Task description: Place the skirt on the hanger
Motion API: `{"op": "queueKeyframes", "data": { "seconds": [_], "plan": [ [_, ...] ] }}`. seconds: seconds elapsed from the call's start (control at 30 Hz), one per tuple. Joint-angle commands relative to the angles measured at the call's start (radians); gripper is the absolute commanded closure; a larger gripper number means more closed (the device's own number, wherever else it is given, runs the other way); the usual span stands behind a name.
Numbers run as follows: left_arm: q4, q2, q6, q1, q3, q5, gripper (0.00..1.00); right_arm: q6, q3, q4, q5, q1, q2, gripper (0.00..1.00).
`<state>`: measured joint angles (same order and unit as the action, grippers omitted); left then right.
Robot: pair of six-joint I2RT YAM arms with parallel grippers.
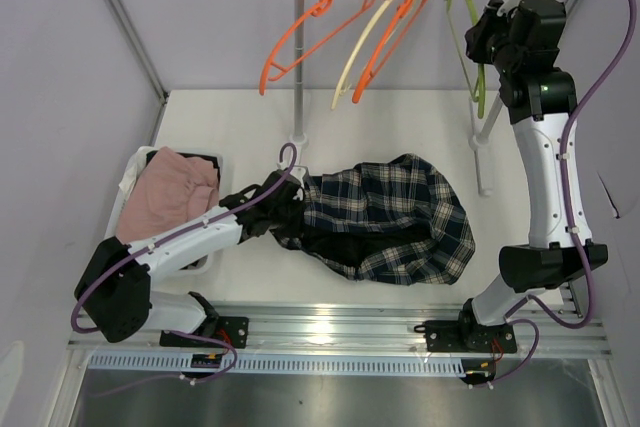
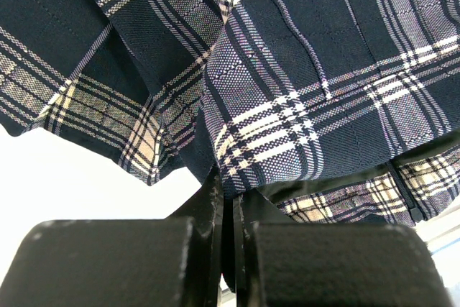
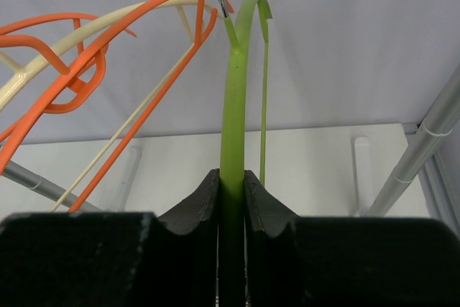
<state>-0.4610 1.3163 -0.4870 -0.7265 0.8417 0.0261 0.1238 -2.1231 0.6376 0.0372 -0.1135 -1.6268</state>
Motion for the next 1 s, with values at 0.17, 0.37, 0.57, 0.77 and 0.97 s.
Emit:
{"op": "queueKeyframes", "data": {
  "seconds": [0.17,0.37,0.57,0.77,0.97],
  "plan": [
    [-0.015,-0.020,0.025,-0.002,0.039,0.012,1.00,0.014,-0.008,-0.148,0.003,0.005,0.059,1.00],
    [-0.015,-0.014,0.028,-0.002,0.042,0.014,1.00,0.019,0.051,-0.208,0.021,0.005,0.099,1.00],
    [-0.004,-0.006,0.027,-0.002,0.043,0.006,1.00,0.039,0.158,-0.219,0.032,0.006,0.188,1.00],
    [0.001,0.004,0.028,-0.002,0.046,0.000,1.00,0.076,0.258,-0.162,0.061,0.006,0.278,1.00],
    [0.007,0.020,0.025,-0.002,0.057,-0.005,1.00,0.143,0.429,-0.116,-0.019,0.006,0.436,1.00]
  ]
}}
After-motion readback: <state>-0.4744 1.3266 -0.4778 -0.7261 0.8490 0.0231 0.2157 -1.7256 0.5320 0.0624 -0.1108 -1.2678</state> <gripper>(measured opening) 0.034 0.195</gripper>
